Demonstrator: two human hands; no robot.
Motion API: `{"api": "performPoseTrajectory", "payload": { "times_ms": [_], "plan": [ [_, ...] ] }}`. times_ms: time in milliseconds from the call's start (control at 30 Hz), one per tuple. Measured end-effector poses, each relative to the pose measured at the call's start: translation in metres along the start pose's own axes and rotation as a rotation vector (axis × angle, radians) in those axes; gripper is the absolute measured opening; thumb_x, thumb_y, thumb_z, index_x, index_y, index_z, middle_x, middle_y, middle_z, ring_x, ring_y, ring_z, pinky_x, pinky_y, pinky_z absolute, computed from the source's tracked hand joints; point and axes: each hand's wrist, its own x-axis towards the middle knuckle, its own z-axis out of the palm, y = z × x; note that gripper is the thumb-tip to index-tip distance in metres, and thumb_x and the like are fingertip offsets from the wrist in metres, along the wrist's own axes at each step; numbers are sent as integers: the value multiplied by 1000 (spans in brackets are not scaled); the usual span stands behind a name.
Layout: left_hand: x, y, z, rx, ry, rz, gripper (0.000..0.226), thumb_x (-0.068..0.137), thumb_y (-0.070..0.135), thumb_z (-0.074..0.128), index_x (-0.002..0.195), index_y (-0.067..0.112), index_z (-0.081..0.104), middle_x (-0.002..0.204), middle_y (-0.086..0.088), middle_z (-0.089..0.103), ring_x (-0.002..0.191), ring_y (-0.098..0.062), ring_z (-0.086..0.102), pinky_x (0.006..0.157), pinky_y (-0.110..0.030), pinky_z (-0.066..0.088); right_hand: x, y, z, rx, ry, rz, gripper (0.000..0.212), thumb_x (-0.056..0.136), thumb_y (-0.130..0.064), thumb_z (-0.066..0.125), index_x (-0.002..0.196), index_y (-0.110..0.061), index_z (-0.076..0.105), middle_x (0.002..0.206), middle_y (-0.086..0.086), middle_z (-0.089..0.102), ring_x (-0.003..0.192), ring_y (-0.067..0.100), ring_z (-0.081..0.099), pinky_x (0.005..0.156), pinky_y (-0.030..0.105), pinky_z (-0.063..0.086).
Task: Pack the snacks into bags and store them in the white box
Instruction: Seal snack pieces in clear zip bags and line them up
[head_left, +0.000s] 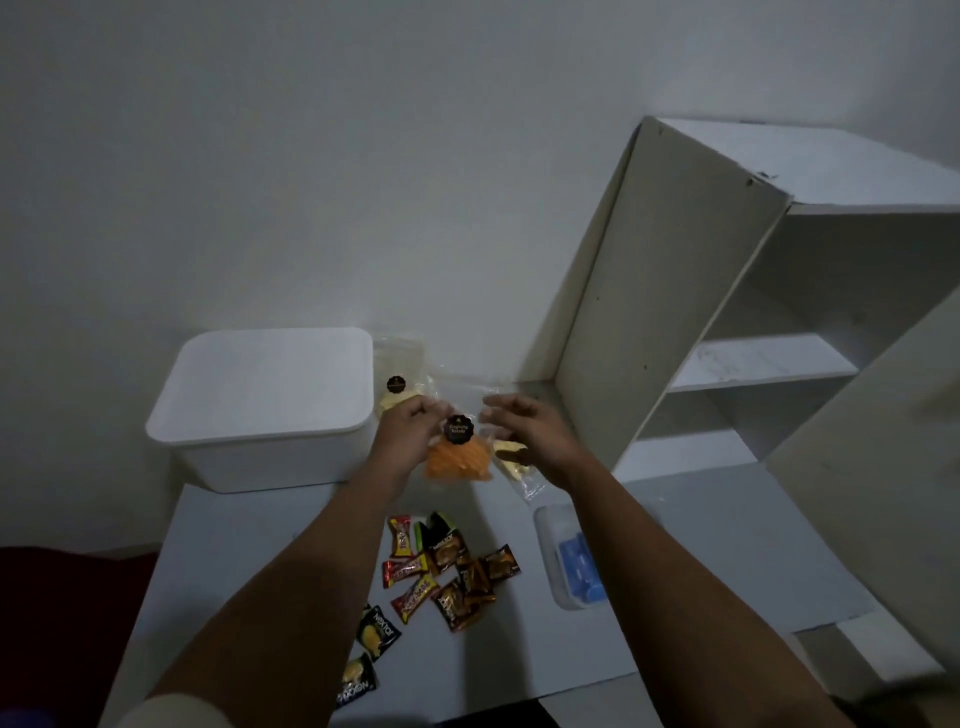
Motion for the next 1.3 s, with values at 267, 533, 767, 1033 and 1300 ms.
{"api": "performPoseTrajectory", "payload": {
  "times_ms": [267, 533, 767, 1033, 1300],
  "plan": [
    [95, -56, 33, 161, 130, -65, 19, 95, 25, 65, 115, 23, 65, 108, 0, 70, 96, -15, 67, 74, -30, 56, 103, 51, -18, -21, 101, 139, 16, 97, -4, 61, 92, -14, 72, 89, 5, 69, 84, 23, 67, 62, 37, 59],
    [222, -89, 52, 510, 219, -41, 34, 85, 5, 52, 89, 38, 57, 91, 1, 56, 83, -30, 60, 65, -30, 45, 270, 81, -22, -136, 116, 131, 31, 95, 4, 54, 83, -18, 72, 91, 1, 72, 91, 19, 67, 91, 51, 58],
    [272, -109, 49, 608, 425, -129, 39, 79, 17, 43, 116, 12, 58, 112, -12, 63, 99, -32, 60, 69, -28, 36, 331, 89, -4, -167, 76, 118, 23, 98, 5, 48, 97, -4, 69, 85, 0, 66, 72, 6, 58, 65, 18, 47],
    [257, -96, 60, 621, 598, -111, 40, 87, 5, 52, 127, 4, 56, 132, -18, 54, 115, -34, 47, 77, -25, 34, 315, 96, -29, -180, 123, 149, 34, 96, -1, 56, 126, -16, 62, 103, -4, 64, 87, 6, 60, 88, 24, 52],
    [222, -106, 100, 463, 337, -205, 42, 84, 12, 60, 125, 14, 58, 120, -14, 66, 111, -33, 63, 92, -34, 51, 252, 113, -114, -505, 449, 257, 23, 94, -20, 57, 114, -18, 67, 115, 8, 72, 107, 29, 68, 90, 29, 50]
  ]
}}
